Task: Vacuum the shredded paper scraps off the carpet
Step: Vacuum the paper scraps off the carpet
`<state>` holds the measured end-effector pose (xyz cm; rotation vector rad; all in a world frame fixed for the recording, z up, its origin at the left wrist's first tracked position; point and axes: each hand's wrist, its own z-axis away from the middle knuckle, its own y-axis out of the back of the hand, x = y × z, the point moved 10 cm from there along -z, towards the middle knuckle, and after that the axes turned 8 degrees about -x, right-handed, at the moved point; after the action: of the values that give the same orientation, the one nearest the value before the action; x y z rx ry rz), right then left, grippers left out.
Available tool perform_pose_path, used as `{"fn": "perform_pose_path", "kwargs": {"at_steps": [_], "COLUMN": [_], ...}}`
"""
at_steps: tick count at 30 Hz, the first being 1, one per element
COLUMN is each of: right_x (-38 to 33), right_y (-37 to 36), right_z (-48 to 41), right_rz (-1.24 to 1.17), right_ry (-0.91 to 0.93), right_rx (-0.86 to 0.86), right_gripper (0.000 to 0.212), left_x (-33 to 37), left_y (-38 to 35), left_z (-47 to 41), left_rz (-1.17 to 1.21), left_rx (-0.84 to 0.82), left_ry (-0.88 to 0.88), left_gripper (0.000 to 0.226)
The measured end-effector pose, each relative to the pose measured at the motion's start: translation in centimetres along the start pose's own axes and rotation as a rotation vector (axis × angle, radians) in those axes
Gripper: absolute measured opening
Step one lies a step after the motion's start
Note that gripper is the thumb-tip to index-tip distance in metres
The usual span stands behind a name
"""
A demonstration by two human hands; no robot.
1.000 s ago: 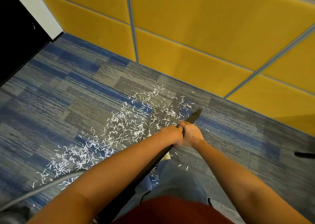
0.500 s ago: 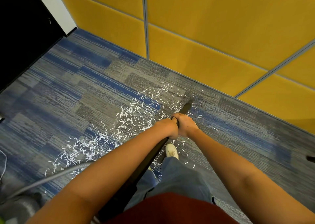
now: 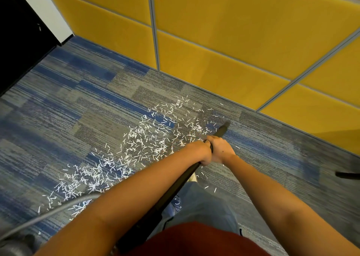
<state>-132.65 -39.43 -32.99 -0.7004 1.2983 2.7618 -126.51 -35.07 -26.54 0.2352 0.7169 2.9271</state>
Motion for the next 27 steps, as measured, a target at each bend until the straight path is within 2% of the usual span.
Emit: {"fn": "perform_pose_path", "kwargs": {"at_steps": [9,12,18,22,27], "right_x": [1.2,0.9,-0.7,-2.8,-5.5], "right_y": [0.5,0.6,1.2,1.7,2.4], "right_z": [-0.7,-1.7,-3.8,-5.5,-7.2], "right_rz": [-0.067,-0.072,-0.062,-0.036,-0.032], "right_ry": [0.023,0.028,0.085,0.135,0.206], "right_rx": [0.016,-0.002,-0.040,-0.063,-0.077], "right_gripper": [0.029,0.031,0.042,0.033,0.031], "left_x": [0.7,-0.4,-1.8,-4.3,-6.6], "left_y": [1.4,1.8,2.3,3.0,3.7], "left_z": [-0.9,-1.3,-1.9,-1.8,-1.5], "left_rz": [0.017,0.038,0.089,0.161,0.189], "left_rx": [0.009,0.005,0.027,0.027,0.036], "left_ry": [-0.012,0.012,0.047,0.101,0.153], "left_gripper": [0.067,0.066,0.079,0.071,0.072]}}
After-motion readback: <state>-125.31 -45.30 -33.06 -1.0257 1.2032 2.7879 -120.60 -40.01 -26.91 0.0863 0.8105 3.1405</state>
